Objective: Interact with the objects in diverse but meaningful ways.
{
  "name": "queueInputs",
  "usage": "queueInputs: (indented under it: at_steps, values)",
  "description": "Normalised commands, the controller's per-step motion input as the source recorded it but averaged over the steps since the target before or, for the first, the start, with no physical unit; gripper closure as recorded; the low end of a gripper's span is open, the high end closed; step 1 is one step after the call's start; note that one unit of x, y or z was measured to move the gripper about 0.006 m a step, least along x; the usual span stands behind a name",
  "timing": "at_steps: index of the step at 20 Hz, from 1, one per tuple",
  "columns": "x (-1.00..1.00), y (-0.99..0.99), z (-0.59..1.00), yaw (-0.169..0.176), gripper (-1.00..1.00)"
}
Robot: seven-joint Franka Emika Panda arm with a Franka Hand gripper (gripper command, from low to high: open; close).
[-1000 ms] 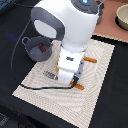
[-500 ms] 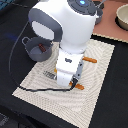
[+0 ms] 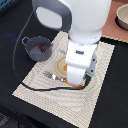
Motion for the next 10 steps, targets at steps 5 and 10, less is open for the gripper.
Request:
queueInputs:
  at_steps: [5,10]
  values:
    - [-0.06,-0.72,0.40,0.000,1.00]
    - [-0.29,-0.86,0.04,0.002,1.00]
